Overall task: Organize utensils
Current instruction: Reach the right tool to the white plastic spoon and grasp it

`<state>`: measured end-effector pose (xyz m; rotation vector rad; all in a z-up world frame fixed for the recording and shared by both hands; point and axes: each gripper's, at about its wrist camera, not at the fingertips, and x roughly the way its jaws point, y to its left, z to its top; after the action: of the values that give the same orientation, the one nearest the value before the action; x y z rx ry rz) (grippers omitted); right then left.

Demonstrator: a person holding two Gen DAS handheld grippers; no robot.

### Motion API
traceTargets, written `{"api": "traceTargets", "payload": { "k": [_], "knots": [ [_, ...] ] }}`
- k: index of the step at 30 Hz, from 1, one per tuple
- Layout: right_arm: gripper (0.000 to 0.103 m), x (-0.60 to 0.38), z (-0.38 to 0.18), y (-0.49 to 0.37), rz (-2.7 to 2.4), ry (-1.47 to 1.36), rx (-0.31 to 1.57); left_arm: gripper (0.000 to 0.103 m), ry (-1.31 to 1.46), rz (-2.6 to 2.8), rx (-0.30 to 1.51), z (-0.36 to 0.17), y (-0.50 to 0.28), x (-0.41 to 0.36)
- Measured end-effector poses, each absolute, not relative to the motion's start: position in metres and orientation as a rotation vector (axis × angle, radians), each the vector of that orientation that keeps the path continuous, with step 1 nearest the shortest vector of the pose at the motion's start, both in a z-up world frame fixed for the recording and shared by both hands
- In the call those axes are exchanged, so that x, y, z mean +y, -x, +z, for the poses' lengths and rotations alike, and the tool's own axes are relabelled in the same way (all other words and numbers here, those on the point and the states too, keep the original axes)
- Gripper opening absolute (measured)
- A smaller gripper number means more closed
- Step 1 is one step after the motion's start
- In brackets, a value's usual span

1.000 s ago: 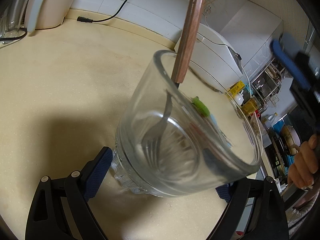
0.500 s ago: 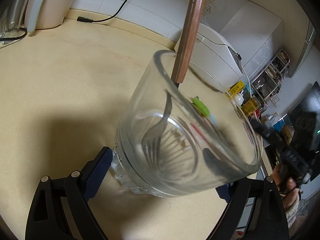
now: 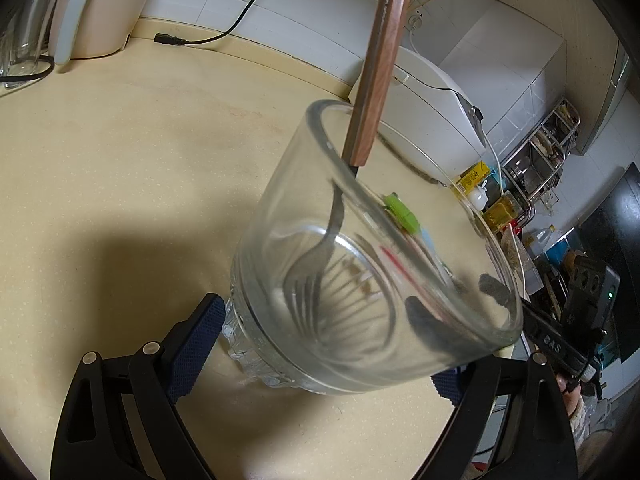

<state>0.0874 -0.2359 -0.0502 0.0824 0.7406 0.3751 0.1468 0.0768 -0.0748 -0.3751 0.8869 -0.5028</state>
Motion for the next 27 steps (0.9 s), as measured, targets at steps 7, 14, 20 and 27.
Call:
{"api": "traceTargets", "payload": {
  "k": [7,14,20,27],
  "knots": [
    [0.025,-0.194,-0.053,-0.09,0.474,-0.031,0.76,0.093,0.375,-0.503,0.887,-0.075,-0.147,0.077],
    [0.029,-0.163,-0.052,-0.105,0.501,0.053,0.769,0.093,0.375,-0.503,0.887,-0.075,-0.147,0.077],
    [0.058,-0.135,-0.058,-0.124,0.558,0.131,0.827,0.093,0.377,-0.504,0.887,-0.075,-0.147,0.077],
    [0.058,-0.103,-0.069,-0.144,0.511,0.281,0.856,0.093,0.381,-0.505,0.887,-0.076,-0.147,0.078]
  ]
}}
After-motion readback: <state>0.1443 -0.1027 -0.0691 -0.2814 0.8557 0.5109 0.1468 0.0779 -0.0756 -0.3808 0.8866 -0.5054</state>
